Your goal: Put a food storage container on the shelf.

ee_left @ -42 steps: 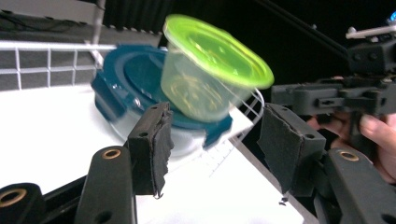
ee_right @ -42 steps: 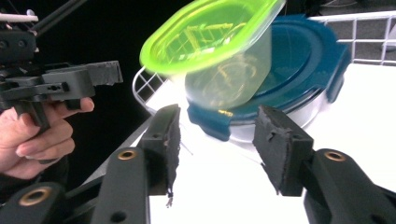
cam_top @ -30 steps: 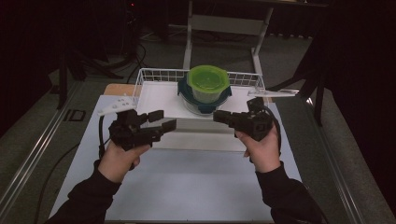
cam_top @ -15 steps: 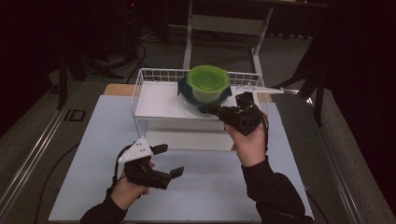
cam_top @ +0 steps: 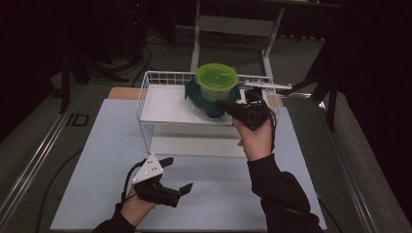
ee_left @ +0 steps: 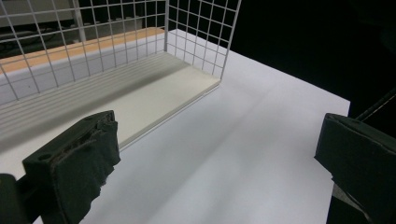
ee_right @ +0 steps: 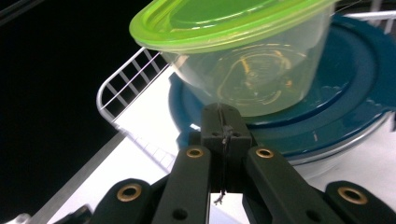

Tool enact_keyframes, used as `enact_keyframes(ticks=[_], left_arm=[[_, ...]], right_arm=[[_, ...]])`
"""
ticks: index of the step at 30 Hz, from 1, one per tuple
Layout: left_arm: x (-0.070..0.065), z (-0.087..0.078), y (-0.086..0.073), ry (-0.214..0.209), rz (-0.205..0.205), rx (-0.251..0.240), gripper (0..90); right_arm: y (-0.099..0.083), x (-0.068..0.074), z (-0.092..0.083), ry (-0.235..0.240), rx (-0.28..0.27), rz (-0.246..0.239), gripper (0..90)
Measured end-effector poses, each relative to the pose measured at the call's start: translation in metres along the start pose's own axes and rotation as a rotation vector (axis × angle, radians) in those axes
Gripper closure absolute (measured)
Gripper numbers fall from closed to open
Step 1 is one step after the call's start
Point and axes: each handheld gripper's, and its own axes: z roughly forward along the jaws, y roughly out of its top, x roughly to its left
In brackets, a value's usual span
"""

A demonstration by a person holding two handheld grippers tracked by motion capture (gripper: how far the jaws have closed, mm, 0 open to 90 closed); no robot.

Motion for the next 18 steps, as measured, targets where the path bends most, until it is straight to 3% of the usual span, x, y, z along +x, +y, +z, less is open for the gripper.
enact_keyframes(ticks=[11, 18], left_arm=[[0.001, 0.0, -0.002, 0.001, -0.002, 0.005, 0.4], [-0.001, 0.001, -0.002, -0.007, 0.001, 0.007, 0.4]], right_arm=[[0.007, -0.005, 0.011, 0.0, -0.01, 0.027, 89.8], [0.005, -0.001, 0.009, 0.014, -0.011, 0.016, 88.5]])
